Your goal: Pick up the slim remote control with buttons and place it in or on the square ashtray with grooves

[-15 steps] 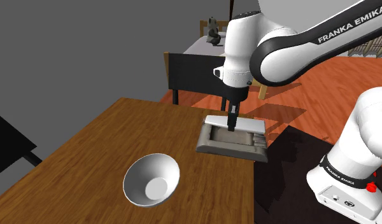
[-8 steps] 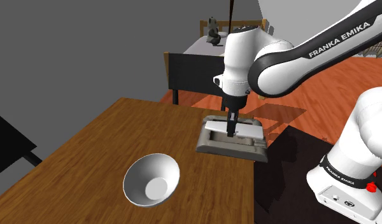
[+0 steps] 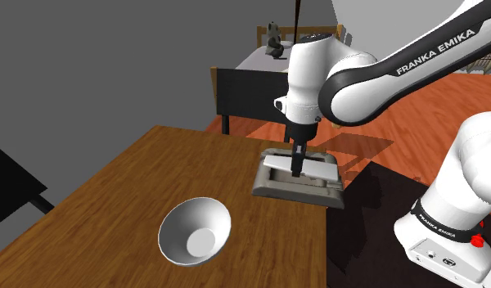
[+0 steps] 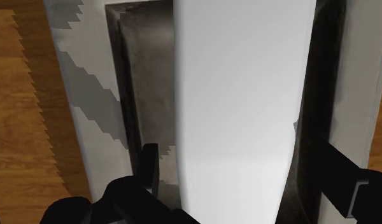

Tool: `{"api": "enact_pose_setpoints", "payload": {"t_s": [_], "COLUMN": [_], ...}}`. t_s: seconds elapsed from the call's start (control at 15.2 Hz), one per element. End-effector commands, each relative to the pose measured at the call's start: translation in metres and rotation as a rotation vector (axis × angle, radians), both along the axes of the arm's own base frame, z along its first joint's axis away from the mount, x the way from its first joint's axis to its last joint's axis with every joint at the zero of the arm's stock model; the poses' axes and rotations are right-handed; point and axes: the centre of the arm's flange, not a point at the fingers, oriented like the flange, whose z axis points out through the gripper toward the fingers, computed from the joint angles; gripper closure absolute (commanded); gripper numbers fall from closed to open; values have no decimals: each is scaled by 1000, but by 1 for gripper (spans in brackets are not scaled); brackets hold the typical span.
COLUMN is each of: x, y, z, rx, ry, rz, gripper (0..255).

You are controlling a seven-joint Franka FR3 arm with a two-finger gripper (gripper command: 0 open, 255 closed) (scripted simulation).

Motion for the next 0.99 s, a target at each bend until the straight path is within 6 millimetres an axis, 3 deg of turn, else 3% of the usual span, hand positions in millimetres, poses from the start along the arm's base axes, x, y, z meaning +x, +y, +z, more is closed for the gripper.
{"api": "enact_pose_setpoints", "payload": {"t_s": [0.0, 0.13, 0.4, 0.92], "x": [0, 0, 0, 0], "y": [0, 0, 1, 1], "z": [0, 0, 50, 50], "rx": [0, 0, 0, 0], "ry": [0, 0, 0, 0], "rz": [0, 0, 0, 0], "gripper": [0, 0, 0, 0]}}
